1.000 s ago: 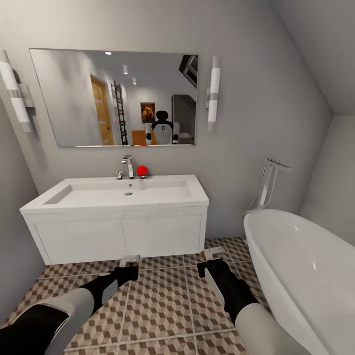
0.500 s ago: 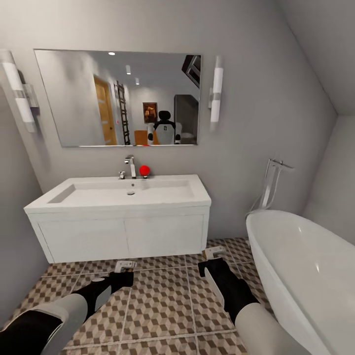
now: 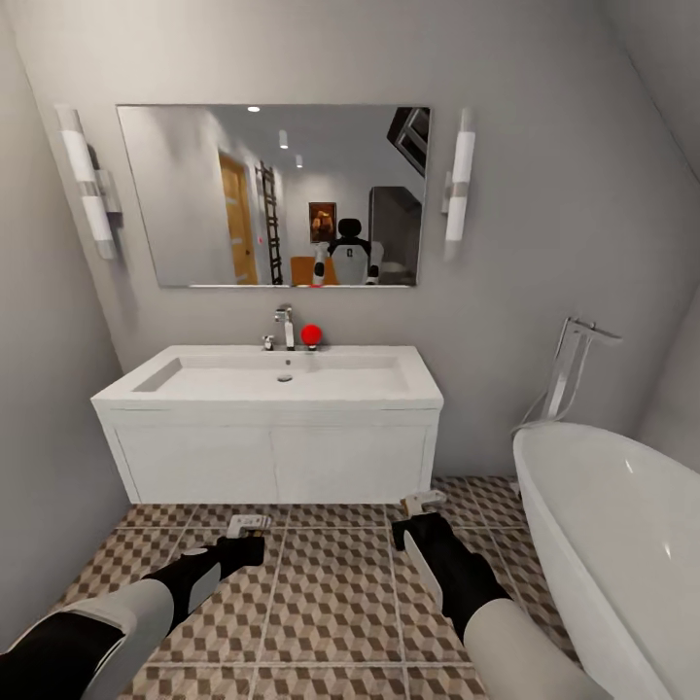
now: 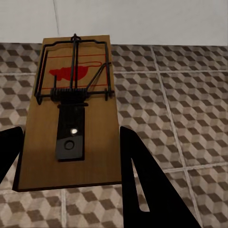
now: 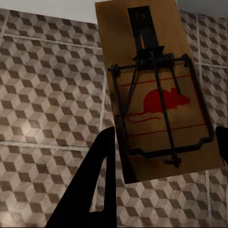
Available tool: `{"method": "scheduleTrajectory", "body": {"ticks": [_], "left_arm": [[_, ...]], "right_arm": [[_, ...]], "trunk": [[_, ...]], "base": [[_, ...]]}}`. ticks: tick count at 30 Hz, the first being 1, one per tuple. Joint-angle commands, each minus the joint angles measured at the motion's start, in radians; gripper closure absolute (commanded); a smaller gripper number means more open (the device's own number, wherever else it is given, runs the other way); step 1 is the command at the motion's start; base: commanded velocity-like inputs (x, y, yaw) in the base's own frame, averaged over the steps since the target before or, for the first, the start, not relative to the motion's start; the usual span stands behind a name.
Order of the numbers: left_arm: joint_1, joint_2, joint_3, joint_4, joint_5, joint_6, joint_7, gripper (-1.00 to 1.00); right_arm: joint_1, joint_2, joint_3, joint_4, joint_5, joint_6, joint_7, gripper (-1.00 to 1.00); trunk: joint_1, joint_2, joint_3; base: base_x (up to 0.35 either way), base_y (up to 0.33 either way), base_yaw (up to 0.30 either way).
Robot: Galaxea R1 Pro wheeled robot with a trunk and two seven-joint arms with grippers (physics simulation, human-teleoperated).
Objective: Take the four mousetraps from the cabinet in the bathroom and place them on the bathroom floor. Make sure all four end up on the same floor surface, and ensure that at least two of them are either under or directly next to the same bathroom sink.
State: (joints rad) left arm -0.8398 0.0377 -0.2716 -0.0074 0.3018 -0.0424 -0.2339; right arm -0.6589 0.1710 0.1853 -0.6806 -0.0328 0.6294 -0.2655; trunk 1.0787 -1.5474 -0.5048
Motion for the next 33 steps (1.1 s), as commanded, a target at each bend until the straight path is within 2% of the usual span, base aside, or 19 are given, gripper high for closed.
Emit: {"method": "scheduleTrajectory", "body": {"ticks": [1, 7, 24, 27, 33], "left_arm": [[-0.001, 0.0, -0.008, 0.001, 0.007, -0.003, -0.005, 1.0], [-0.001, -0.003, -0.006, 0.001, 0.006, 0.0, -0.007, 1.0], [-0.001, -0.013, -0.007, -0.001, 0.003, 0.008, -0.007, 1.0], [-0.001, -0.013, -0.007, -0.001, 0.003, 0.008, -0.007, 1.0], [-0.001, -0.016, -0.007, 0.001, 0.005, 0.01, -0.007, 1.0]], "right_arm": [[-0.001, -0.001, 0.003, 0.006, -0.005, 0.004, -0.007, 1.0], [-0.001, -0.002, 0.001, 0.039, -0.005, -0.017, -0.007, 1.0], [-0.001, 0.004, -0.002, 0.044, -0.011, -0.035, -0.007, 1.0], [-0.001, 0.004, -0.003, 0.044, -0.022, -0.035, -0.006, 1.0], [-0.001, 0.004, -0.003, 0.044, -0.071, -0.036, -0.003, 1.0]], "trunk": [[0.0, -0.001, -0.001], [0.0, -0.001, -0.001], [0.0, -0.001, -0.001], [0.0, -0.001, -0.001], [0.0, -0.001, -0.001]], "base": [[0.0, 0.0, 0.01], [0.0, 0.0, 0.003], [0.0, 0.0, 0.0], [0.0, 0.0, 0.0], [0.0, 0.0, 0.0]]}}
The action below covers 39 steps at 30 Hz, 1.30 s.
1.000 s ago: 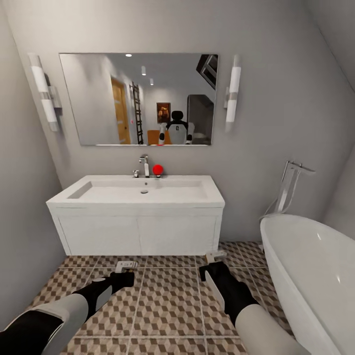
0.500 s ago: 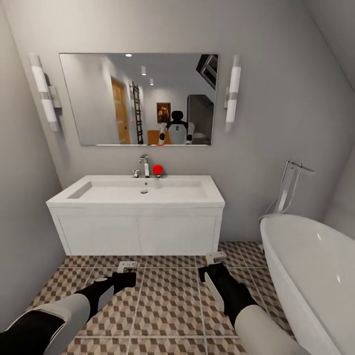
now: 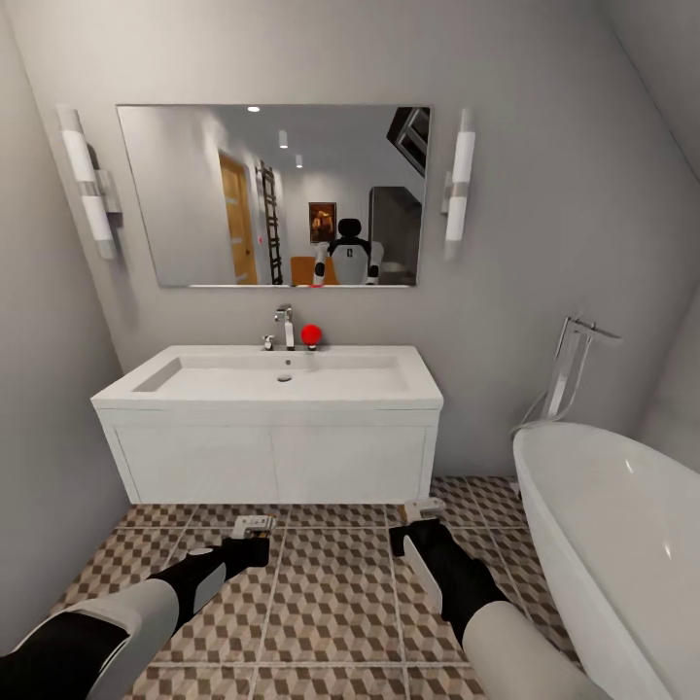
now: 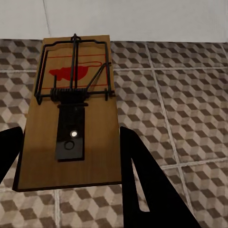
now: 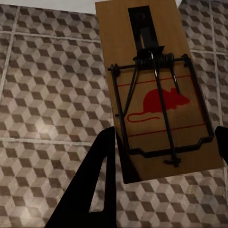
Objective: Take the four mousetraps from the cabinet in the bathroom and place them on the bathroom floor. Make sure all four end up on the same floor surface, and ensure that at least two of them are either under or directly next to the same bathroom sink.
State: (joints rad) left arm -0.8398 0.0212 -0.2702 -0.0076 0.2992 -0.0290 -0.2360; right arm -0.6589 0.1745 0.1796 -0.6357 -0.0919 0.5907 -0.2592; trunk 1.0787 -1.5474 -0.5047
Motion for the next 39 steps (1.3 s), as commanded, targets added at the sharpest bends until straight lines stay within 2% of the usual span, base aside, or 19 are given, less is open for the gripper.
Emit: {"method": "scheduleTrajectory", "body": {"ticks": [1, 6, 7, 9, 23, 27, 31, 34, 35, 39], "left_arm": [[-0.001, 0.0, -0.008, 0.001, 0.007, -0.001, -0.005, 1.0], [-0.001, -0.003, -0.006, -0.008, 0.004, 0.085, -0.005, 1.0], [-0.001, -0.007, -0.006, -0.013, 0.002, 0.131, -0.004, 1.0], [-0.001, -0.008, -0.005, -0.015, 0.001, 0.142, -0.004, 1.0], [-0.001, -0.014, -0.004, -0.011, 0.008, 0.149, -0.002, 1.0], [-0.001, -0.014, -0.004, -0.011, 0.007, 0.149, -0.002, 1.0], [-0.001, -0.015, -0.004, -0.011, 0.009, 0.15, -0.001, 1.0], [-0.001, -0.015, -0.004, -0.011, 0.007, 0.15, 0.001, 1.0], [-0.001, -0.014, -0.004, -0.01, 0.008, 0.15, 0.002, 1.0], [-0.001, -0.013, -0.004, -0.01, 0.009, 0.15, 0.011, 1.0]], "right_arm": [[-0.001, 0.0, 0.003, -0.001, -0.018, 0.002, -0.009, 1.0], [-0.001, 0.0, 0.002, -0.002, -0.048, 0.0, -0.007, 1.0], [-0.001, 0.0, 0.002, -0.002, -0.051, 0.0, -0.006, 1.0], [-0.001, 0.0, 0.002, -0.002, -0.053, 0.0, -0.006, 1.0], [-0.001, 0.0, 0.003, 0.02, -0.056, -0.017, -0.009, 1.0], [-0.001, 0.0, 0.004, 0.076, -0.055, -0.095, -0.011, 1.0], [-0.001, -0.001, 0.005, 0.177, -0.054, -0.217, -0.013, 1.0], [-0.001, -0.003, 0.005, 0.259, -0.053, -0.353, -0.015, 1.0], [-0.001, -0.004, 0.006, 0.293, -0.052, -0.426, -0.016, 1.0], [-0.001, -0.004, 0.007, 0.364, -0.046, -0.55, -0.017, 1.0]], "trunk": [[0.0, -0.001, -0.001], [0.0, -0.001, -0.001], [0.0, -0.001, -0.001], [0.0, -0.001, -0.001], [0.054, -0.099, -0.045], [0.069, -0.127, -0.057], [0.084, -0.155, -0.07], [0.096, -0.176, -0.079], [0.1, -0.183, -0.083], [0.115, -0.211, -0.095]], "base": [[0.0, 0.0, 0.0], [0.0, 0.0, 0.0], [0.0, 0.0, 0.0], [0.0, 0.0, 0.0], [0.0, 0.0, 0.0], [0.0, 0.0, 0.0], [0.0, 0.0, 0.0], [0.0, 0.0, 0.0], [0.0, 0.0, 0.0], [0.0, 0.0, 0.0]]}}
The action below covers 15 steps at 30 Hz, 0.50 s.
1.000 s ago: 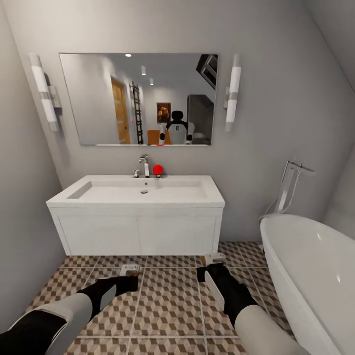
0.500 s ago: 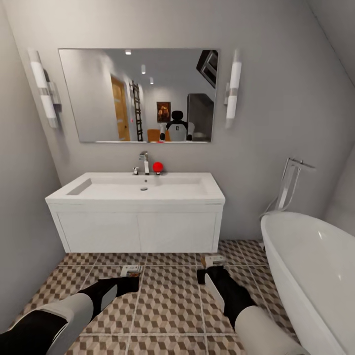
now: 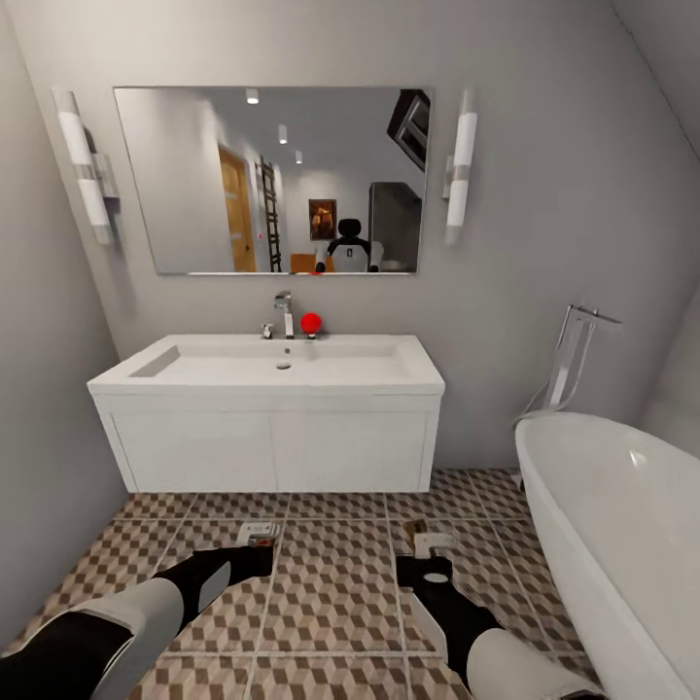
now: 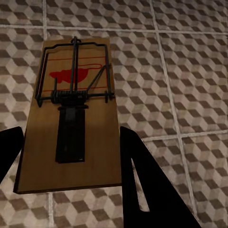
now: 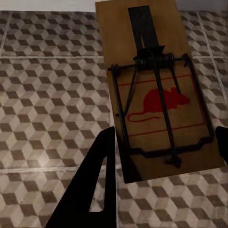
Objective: Take the four mousetraps from the cabinet in the bathroom and place them on the bathroom floor. Make sure all four end up on the same floor surface, and ensure that at least two of them are either under or directly next to the same bathroom sink.
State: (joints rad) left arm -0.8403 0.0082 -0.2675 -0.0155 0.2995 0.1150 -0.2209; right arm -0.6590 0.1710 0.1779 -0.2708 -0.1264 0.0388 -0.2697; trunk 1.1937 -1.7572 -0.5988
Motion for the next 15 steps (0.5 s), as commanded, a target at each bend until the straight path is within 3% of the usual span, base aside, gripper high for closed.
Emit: {"method": "scheduleTrajectory", "body": {"ticks": [1, 5, 15], "left_arm": [[0.0, 0.0, -0.007, -0.001, 0.009, 0.006, 0.004, 1.0], [0.0, -0.004, -0.008, 0.0, 0.006, 0.006, 0.073, 1.0], [0.0, -0.01, -0.008, 0.0, 0.005, -0.004, 0.096, 1.0]], "right_arm": [[-0.001, -0.001, 0.01, 0.013, -0.01, -0.017, -0.006, 1.0], [-0.001, -0.001, 0.012, 0.064, -0.008, -0.067, -0.006, 1.0], [-0.001, -0.001, 0.015, 0.087, -0.007, -0.095, -0.006, 1.0]], "trunk": [[0.004, -0.008, -0.004], [0.019, -0.036, -0.017], [0.057, -0.106, -0.048]], "base": [[0.0, 0.0, 0.0], [0.0, 0.0, 0.0], [0.0, 0.0, 0.0]]}}
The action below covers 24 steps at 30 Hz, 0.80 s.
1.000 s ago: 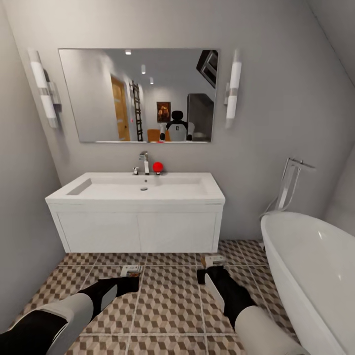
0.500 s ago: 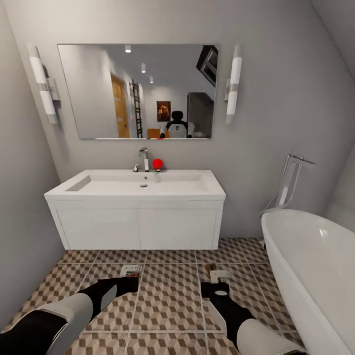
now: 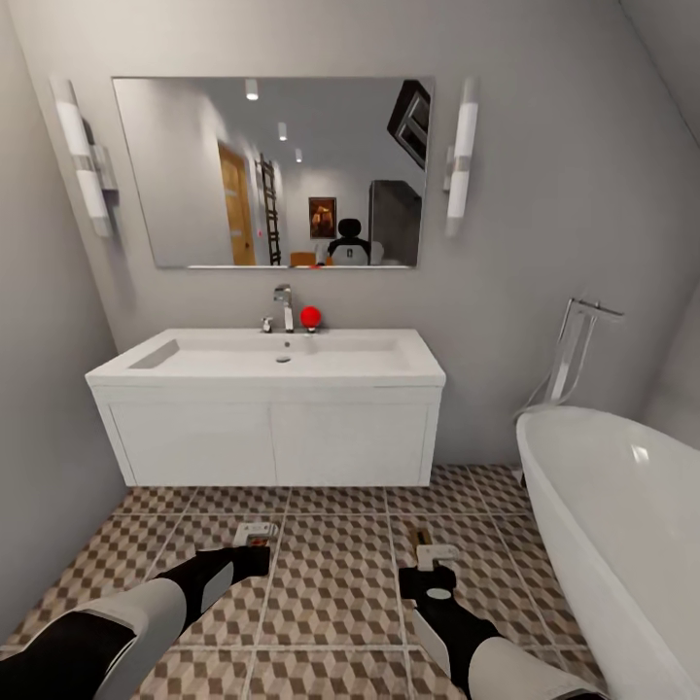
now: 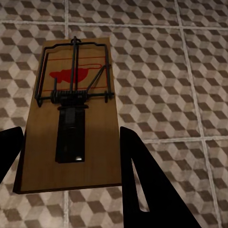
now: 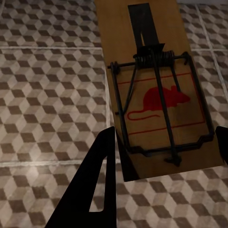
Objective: Take the four mousetraps from the cabinet in the bathroom and place them on the bathroom floor. Make sure all four end up on the same floor surface, and ensure that at least two of them are either under or directly next to the same bathroom sink.
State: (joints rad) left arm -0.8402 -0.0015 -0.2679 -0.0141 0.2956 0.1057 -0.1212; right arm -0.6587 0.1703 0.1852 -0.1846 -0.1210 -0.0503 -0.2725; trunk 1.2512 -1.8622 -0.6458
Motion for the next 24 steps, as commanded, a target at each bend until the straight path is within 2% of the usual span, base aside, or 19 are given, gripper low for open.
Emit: {"method": "scheduleTrajectory", "body": {"ticks": [1, 9, 24], "left_arm": [[0.0, 0.0, -0.008, -0.001, 0.008, 0.005, -0.003, 1.0], [0.0, 0.001, -0.008, -0.001, 0.008, 0.003, -0.002, 1.0], [0.0, 0.003, -0.008, -0.001, 0.008, 0.004, -0.001, 1.0]], "right_arm": [[-0.001, 0.0, 0.008, 0.001, -0.012, -0.006, -0.004, 1.0], [-0.001, -0.002, 0.009, 0.052, -0.011, -0.082, -0.004, 1.0], [-0.001, -0.001, 0.01, 0.06, -0.01, -0.095, -0.004, 1.0]], "trunk": [[0.004, -0.008, -0.004], [0.034, -0.064, -0.029], [0.092, -0.169, -0.076]], "base": [[0.0, 0.0, 0.0], [0.0, 0.0, 0.0], [0.0, 0.0, 0.0]]}}
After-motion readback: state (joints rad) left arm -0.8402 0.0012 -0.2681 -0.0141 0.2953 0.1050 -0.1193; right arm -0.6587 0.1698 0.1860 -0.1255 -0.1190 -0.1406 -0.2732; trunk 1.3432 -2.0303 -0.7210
